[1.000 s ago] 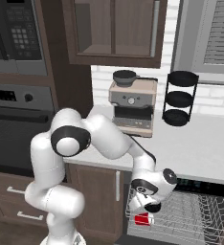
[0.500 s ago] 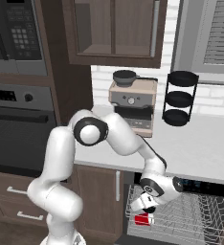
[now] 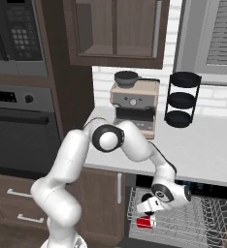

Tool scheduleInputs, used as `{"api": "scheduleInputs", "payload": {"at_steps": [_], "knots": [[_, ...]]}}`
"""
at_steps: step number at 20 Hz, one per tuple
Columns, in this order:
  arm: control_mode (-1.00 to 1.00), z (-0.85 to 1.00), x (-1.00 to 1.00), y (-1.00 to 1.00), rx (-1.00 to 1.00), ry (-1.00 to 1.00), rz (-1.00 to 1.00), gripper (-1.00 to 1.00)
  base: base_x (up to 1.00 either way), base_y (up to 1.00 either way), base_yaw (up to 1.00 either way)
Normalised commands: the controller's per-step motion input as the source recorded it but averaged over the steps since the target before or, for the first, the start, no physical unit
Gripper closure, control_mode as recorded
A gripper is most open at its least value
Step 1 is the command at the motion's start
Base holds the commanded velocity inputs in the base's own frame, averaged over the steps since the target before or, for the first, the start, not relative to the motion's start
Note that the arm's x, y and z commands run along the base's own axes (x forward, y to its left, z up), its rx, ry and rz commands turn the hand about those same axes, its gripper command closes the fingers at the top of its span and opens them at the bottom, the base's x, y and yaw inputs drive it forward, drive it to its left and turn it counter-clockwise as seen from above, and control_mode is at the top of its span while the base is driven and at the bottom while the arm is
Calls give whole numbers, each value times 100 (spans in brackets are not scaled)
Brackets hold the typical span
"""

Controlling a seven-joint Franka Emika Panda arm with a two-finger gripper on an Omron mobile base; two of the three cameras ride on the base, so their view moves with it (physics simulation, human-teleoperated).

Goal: Pick up the cup and bowl from the counter, place them in the dishwasher, and close the dishwasher door.

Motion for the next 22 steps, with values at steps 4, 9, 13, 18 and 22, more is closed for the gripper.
{"api": "scheduleInputs", "payload": {"at_steps": [4, 9, 13, 18, 22], "knots": [[-100, -32, 24, 10, 10, 0, 0, 100, 0, 0, 0], [-100, -20, 35, 16, 9, 0, 0, 100, 0, 0, 0], [-100, -21, 29, 1, 6, 0, 0, 100, 0, 0, 0], [-100, -20, 29, 0, 2, 0, 0, -100, 0, 0, 0], [-100, -6, 12, 0, 3, 0, 0, -100, 0, 0, 0]]}}
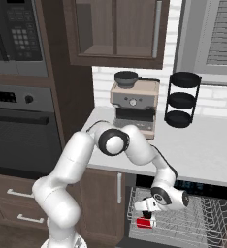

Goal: Pick up the cup and bowl from the counter, place them in the dishwasher, and close the dishwasher door.

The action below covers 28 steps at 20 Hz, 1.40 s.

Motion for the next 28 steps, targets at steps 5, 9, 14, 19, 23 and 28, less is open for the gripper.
{"api": "scheduleInputs", "payload": {"at_steps": [5, 9, 14, 19, 23, 28], "knots": [[-100, 6, -7, -1, 5, -3, 0, -100, 0, 0, 0], [-100, 3, 2, 0, 6, -1, 0, -100, 0, 0, 0], [-100, 0, 34, 0, 2, 0, 0, -100, 0, 0, 0], [-100, -11, 18, 2, -12, -16, -3, -100, 0, 0, 0], [-100, -30, 0, 11, -30, -26, -12, -100, 0, 0, 0], [-100, -12, 13, 9, -33, -14, -16, -100, 0, 0, 0]]}}
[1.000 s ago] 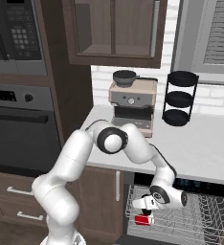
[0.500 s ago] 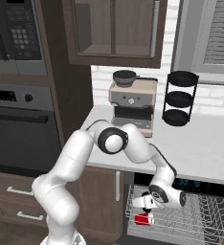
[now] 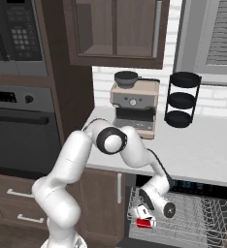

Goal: Pick up the cup and bowl from the counter, place them in the dishwasher, and close the dishwasher door.

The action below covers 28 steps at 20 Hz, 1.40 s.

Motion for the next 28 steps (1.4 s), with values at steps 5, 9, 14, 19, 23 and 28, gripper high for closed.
{"api": "scheduleInputs", "payload": {"at_steps": [5, 9, 14, 19, 23, 28], "knots": [[-100, 1, 37, 0, -23, -1, -15, -100, 0, 0, 0], [-100, 34, 1, -10, -10, 2, -15, -100, 0, 0, 0], [-100, 74, -71, -41, 0, 13, -11, -100, 0, 0, 0], [-100, 77, -72, -58, 1, 15, -10, -100, 0, 0, 0], [-100, 29, -71, -45, 0, 15, -8, -100, 0, 0, 0], [-100, 1, -69, -20, 0, 10, -9, -100, 0, 0, 0]]}}
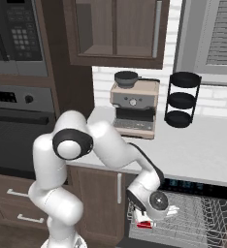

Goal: Pick up the cup and bowl from the counter, place them in the dishwasher, and close the dishwasher door.

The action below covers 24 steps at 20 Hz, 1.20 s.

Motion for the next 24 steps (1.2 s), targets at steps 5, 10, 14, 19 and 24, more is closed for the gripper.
{"api": "scheduleInputs", "payload": {"at_steps": [5, 10, 14, 19, 24], "knots": [[-100, -7, -25, 0, 0, 5, -13, -100, 0, 0, 0], [-100, -29, 0, 0, 0, 0, -11, -100, 0, 0, 0], [-100, -47, -20, 0, 2, 0, -9, -100, 0, 0, 0], [-100, -60, -22, 0, 3, 0, -9, -100, 0, 0, 0], [-100, -49, 0, 0, 6, 0, -3, -100, 0, 0, 0]]}}
